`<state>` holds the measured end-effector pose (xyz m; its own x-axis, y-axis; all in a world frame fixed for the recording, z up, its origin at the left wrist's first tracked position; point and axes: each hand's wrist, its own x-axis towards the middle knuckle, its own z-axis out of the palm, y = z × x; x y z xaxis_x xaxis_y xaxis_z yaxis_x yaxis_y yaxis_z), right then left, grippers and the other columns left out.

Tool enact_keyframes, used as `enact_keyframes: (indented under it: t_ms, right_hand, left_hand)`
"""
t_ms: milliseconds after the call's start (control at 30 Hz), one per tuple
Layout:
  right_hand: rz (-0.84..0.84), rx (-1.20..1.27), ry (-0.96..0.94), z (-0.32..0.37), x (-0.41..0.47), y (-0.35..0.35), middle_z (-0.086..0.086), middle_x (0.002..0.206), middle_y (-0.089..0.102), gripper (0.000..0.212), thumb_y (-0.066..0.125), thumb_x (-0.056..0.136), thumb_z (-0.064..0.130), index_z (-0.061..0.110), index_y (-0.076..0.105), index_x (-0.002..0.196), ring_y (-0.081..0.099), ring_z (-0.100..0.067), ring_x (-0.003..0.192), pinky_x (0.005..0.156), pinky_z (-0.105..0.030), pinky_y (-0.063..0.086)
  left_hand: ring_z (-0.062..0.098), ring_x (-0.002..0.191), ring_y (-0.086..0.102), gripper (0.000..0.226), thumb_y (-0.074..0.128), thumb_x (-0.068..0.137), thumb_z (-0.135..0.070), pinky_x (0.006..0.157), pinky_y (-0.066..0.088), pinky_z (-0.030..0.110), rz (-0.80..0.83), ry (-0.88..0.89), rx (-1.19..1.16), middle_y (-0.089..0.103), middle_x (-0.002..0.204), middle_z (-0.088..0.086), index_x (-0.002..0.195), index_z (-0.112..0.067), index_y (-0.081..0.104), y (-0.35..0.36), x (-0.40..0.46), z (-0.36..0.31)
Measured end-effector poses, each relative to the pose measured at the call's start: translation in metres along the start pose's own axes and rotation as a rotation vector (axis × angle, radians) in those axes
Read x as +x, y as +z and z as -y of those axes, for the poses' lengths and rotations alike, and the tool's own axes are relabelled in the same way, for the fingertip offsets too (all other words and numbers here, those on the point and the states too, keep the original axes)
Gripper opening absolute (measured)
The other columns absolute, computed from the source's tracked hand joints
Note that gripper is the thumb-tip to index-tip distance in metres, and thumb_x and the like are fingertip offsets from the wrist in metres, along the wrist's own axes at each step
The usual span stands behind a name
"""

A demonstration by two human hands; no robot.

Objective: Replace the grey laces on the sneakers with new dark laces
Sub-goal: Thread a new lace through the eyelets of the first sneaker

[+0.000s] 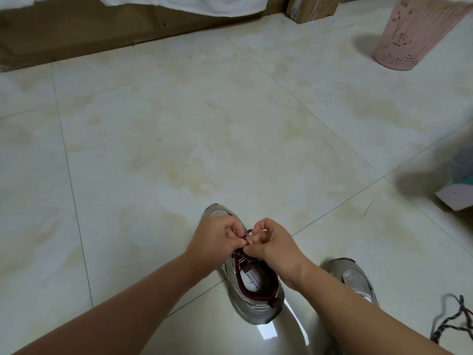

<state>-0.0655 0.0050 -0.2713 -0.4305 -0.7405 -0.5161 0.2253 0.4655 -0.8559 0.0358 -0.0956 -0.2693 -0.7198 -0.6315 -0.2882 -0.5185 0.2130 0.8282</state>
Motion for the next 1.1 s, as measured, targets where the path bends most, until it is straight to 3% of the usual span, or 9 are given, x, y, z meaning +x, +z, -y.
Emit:
enact_keyframes:
  t_ms: [100, 167, 267, 400, 500, 700, 800, 933, 1100]
  right_hand:
    - [-0.063, -0.164, -0.089, -0.003, -0.001, 0.004, -0.002, 0.068, 0.054, 0.034, 0.06, 0.074, -0.013, 0.017, 0.044, 0.075, 0.047, -0.015, 0.062, 0.066, -0.027, 0.045]
    - [-0.111, -0.272, -0.15, -0.001, -0.002, 0.007, 0.0, 0.068, 0.055, 0.034, 0.059, 0.075, -0.01, 0.02, 0.042, 0.073, 0.047, -0.013, 0.062, 0.063, -0.022, 0.043]
    - [-0.157, -0.425, -0.214, 0.0, -0.006, 0.009, 0.0, 0.069, 0.06, 0.032, 0.056, 0.077, -0.004, 0.023, 0.039, 0.07, 0.049, -0.013, 0.063, 0.061, -0.021, 0.041]
    - [-0.176, -0.612, -0.276, 0.0, -0.011, 0.012, 0.006, 0.061, 0.051, 0.035, 0.055, 0.08, 0.004, 0.028, 0.031, 0.068, 0.042, -0.014, 0.059, 0.056, -0.024, 0.034]
    - [-0.176, -0.717, -0.338, -0.002, -0.013, 0.013, 0.006, 0.061, 0.046, 0.035, 0.053, 0.084, 0.008, 0.028, 0.028, 0.069, 0.041, -0.012, 0.059, 0.055, -0.022, 0.032]
    - [-0.201, -0.686, -0.366, -0.007, -0.014, 0.01, 0.0, 0.075, 0.058, 0.018, 0.055, 0.087, 0.009, 0.019, 0.043, 0.079, 0.048, -0.02, 0.069, 0.068, -0.027, 0.038]
    - [-0.219, -0.7, -0.385, -0.009, -0.012, 0.006, 0.007, 0.069, 0.052, 0.009, 0.058, 0.086, 0.008, 0.014, 0.055, 0.08, 0.046, -0.015, 0.067, 0.063, -0.018, 0.035]
    - [-0.235, -0.777, -0.434, -0.014, -0.009, 0.004, -0.001, 0.075, 0.062, 0.006, 0.059, 0.086, 0.007, 0.006, 0.064, 0.082, 0.047, -0.01, 0.069, 0.065, -0.014, 0.031]
    - [-0.335, -0.909, -0.598, -0.021, -0.003, 0.004, 0.006, 0.061, 0.066, 0.007, 0.065, 0.063, 0.013, 0.018, 0.069, 0.067, 0.055, -0.01, 0.068, 0.064, -0.014, 0.038]
  left_hand:
    - [-0.002, 0.054, 0.053, 0.02, 0.069, 0.076, -0.005, 0.056, 0.041, 0.007, 0.006, 0.033, 0.031, 0.061, 0.06, -0.008, 0.07, -0.024, 0.066, 0.002, -0.001, 0.001]
    - [0.002, 0.059, 0.053, 0.012, 0.066, 0.077, -0.006, 0.06, 0.039, 0.009, 0.001, 0.205, 0.227, 0.064, 0.063, -0.005, 0.076, -0.017, 0.072, -0.001, 0.0, 0.002]
    - [0.006, 0.048, 0.05, 0.008, 0.061, 0.062, -0.017, 0.049, 0.024, 0.011, -0.003, 0.498, 0.615, 0.055, 0.05, -0.006, 0.059, -0.022, 0.067, -0.003, 0.001, 0.006]
    - [0.01, 0.045, 0.052, 0.025, 0.041, 0.066, -0.024, 0.046, 0.029, 0.016, 0.026, 0.571, 0.77, 0.051, 0.05, -0.005, 0.056, -0.023, 0.064, -0.001, 0.0, 0.006]
    - [0.019, 0.069, 0.05, 0.024, 0.043, 0.076, -0.021, 0.06, 0.027, 0.023, 0.096, 0.424, 0.593, 0.05, 0.071, 0.003, 0.073, -0.006, 0.061, 0.001, 0.002, 0.009]
    - [0.001, 0.053, 0.034, 0.017, 0.049, 0.088, -0.007, 0.052, 0.028, 0.014, 0.281, 0.004, -0.111, 0.042, 0.061, -0.004, 0.072, -0.012, 0.054, 0.003, -0.002, 0.017]
    - [0.004, 0.058, 0.039, 0.014, 0.051, 0.078, -0.021, 0.056, 0.032, 0.016, 0.375, -0.12, -0.34, 0.047, 0.065, -0.003, 0.08, -0.01, 0.059, 0.002, -0.003, 0.019]
    - [0.002, 0.058, 0.041, 0.021, 0.045, 0.095, -0.008, 0.053, 0.033, 0.013, 0.394, -0.261, -0.468, 0.046, 0.064, -0.005, 0.079, -0.014, 0.058, 0.005, -0.002, 0.018]
    - [0.001, 0.052, 0.04, 0.031, 0.04, 0.096, -0.004, 0.052, 0.031, 0.013, 0.36, -0.327, -0.565, 0.046, 0.058, -0.005, 0.07, -0.013, 0.055, 0.005, -0.002, 0.015]
